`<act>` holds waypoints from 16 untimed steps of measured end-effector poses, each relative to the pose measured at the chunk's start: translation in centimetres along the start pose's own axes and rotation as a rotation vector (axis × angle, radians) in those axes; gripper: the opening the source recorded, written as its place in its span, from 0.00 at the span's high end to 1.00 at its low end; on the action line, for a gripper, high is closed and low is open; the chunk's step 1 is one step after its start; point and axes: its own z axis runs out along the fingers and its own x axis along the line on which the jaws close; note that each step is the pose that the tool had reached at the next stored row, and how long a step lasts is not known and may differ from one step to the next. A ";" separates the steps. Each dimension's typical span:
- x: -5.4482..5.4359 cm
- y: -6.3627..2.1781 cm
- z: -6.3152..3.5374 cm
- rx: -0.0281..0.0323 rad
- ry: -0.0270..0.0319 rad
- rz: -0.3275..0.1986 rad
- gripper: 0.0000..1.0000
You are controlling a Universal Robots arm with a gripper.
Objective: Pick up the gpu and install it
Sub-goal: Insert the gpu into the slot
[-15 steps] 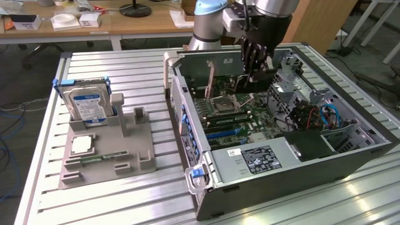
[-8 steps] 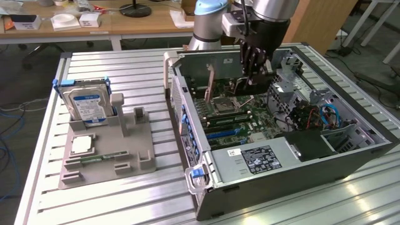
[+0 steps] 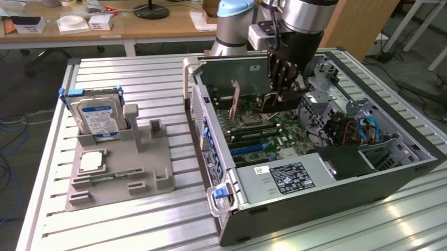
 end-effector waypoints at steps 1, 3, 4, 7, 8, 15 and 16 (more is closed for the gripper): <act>0.1 0.10 0.18 0.0001 0.0000 0.001 0.73; 0.1 0.35 0.51 0.0001 0.0007 0.004 0.73; 0.1 0.47 0.70 0.0004 0.0013 0.009 0.73; 0.1 0.69 1.22 0.0011 0.0040 0.029 0.73; 0.1 0.69 1.37 0.0017 0.0047 0.042 0.73; 1.0 0.75 1.80 0.0024 0.0052 0.058 0.73; 1.2 0.76 1.81 0.0023 0.0053 0.058 0.73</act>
